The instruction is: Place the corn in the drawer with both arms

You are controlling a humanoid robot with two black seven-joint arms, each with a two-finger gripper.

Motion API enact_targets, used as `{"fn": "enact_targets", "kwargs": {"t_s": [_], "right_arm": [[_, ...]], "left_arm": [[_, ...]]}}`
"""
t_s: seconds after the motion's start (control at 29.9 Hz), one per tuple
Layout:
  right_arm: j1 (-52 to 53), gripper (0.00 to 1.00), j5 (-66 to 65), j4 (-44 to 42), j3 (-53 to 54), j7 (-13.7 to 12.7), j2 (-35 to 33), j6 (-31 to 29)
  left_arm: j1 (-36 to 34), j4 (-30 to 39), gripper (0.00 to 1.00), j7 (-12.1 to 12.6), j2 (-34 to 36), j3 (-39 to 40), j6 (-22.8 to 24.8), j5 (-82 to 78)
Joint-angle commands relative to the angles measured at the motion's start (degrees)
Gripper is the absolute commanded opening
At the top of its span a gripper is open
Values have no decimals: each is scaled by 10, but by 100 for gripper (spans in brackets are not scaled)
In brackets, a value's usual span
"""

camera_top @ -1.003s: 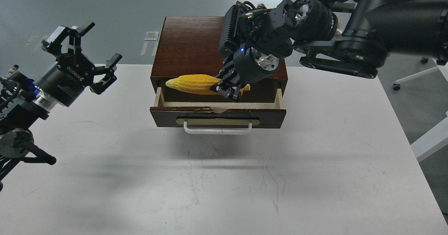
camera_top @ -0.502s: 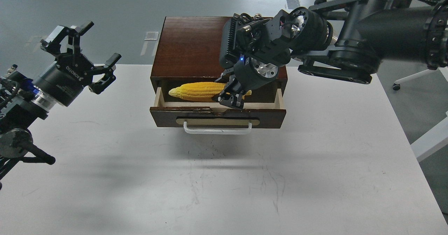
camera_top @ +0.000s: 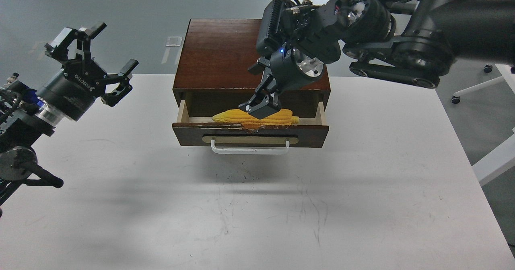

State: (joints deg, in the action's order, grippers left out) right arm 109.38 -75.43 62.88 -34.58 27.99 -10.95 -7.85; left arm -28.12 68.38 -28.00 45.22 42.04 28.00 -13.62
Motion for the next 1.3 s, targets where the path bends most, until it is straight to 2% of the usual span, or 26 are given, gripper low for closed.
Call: {"fn": "enact_targets", "kwargs": {"t_s": [0.0, 0.17, 0.23, 0.3, 0.4, 0.57, 0.77, 0.94, 1.0, 1.27], "right_arm": [[-1, 96, 106, 0, 24, 0, -48, -2], [-39, 96, 275, 1, 51, 0, -129, -1], [-87, 96, 340, 0, 83, 0, -161, 0], [-176, 96, 405, -4, 156, 0, -207, 2], [-289, 96, 469, -7, 267, 0, -238, 3], [-510, 96, 548, -17, 481, 0, -241, 3], [-644, 96, 628, -21, 576, 0, -225, 2], [-679, 96, 641, -47, 592, 0, -205, 3], [-688, 100, 640, -57, 591, 0, -199, 2], [-697, 100, 640, -57, 587, 0, -192, 0]], "left_arm": [[0, 0, 99, 0, -2, 0, 0, 0], [0, 0, 99, 0, -7, 0, 0, -4], [1, 0, 99, 0, -11, 0, 0, -6], [1, 0, 99, 0, -15, 0, 0, -7], [1, 0, 99, 0, -21, 0, 0, -8], [3, 0, 99, 0, -29, -1, 0, -9], [8, -1, 99, 0, -31, -1, 0, -9], [13, 0, 99, 0, -34, -1, 0, -9], [13, -1, 99, 0, -34, -1, 0, -9], [13, 0, 99, 0, -35, -1, 0, -9]]}}
